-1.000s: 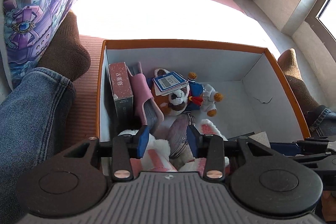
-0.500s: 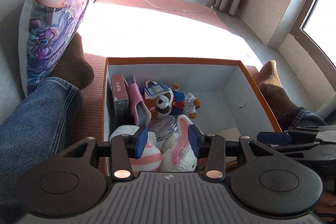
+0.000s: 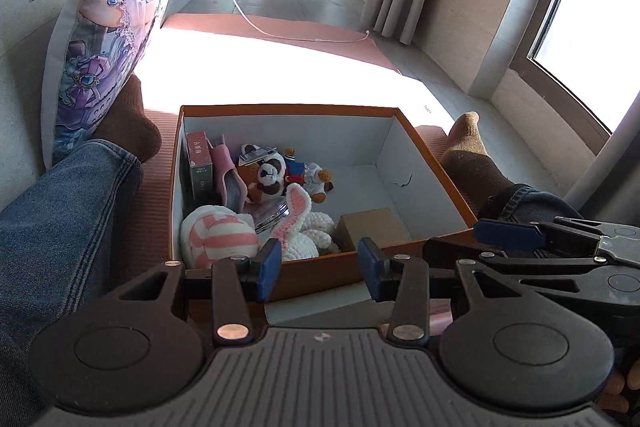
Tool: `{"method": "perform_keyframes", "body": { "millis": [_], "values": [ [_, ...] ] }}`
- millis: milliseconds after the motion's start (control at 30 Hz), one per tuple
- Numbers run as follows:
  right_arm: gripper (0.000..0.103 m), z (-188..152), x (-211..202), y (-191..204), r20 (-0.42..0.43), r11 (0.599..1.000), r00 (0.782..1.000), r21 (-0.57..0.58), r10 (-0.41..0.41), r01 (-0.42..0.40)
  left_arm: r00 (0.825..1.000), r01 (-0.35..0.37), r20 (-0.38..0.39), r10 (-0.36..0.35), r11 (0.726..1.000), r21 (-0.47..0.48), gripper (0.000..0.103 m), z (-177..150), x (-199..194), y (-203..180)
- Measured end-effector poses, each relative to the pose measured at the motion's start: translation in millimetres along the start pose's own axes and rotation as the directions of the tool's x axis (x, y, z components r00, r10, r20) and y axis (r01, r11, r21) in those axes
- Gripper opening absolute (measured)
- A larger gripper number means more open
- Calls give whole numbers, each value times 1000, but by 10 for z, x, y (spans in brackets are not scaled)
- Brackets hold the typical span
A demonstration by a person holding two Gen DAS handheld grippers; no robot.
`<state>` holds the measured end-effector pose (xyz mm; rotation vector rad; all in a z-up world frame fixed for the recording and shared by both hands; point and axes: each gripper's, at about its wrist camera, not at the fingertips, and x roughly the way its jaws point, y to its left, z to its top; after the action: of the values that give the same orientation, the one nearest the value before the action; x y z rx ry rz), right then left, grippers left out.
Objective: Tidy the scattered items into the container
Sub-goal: 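Withdraw both open tools from the box back toward the pile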
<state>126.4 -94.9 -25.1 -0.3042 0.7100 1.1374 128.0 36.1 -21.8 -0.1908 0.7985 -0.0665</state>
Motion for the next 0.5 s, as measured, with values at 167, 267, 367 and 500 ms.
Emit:
{"method": "perform_keyframes", "body": {
  "millis": [167, 267, 367, 500],
  "values": [
    [69, -179, -144, -77, 2, 999, 999, 10, -49, 49, 1000, 9, 2, -9, 1000, 9, 49, -163, -101, -49],
    [69, -308, -158, -133, -28, 996, 996, 25, -90, 91, 1000, 14, -11, -14, 1000, 17, 49, -263, -128, -66],
    [69, -458, -152, -190, -72, 992, 990, 41, -118, 121, 999, 21, -25, -21, 999, 30, 49, -374, -144, -71],
    [68, -670, -132, -265, -138, 988, 981, 60, -136, 145, 997, 51, -60, -47, 997, 65, 49, -487, -108, -66]
  ]
}}
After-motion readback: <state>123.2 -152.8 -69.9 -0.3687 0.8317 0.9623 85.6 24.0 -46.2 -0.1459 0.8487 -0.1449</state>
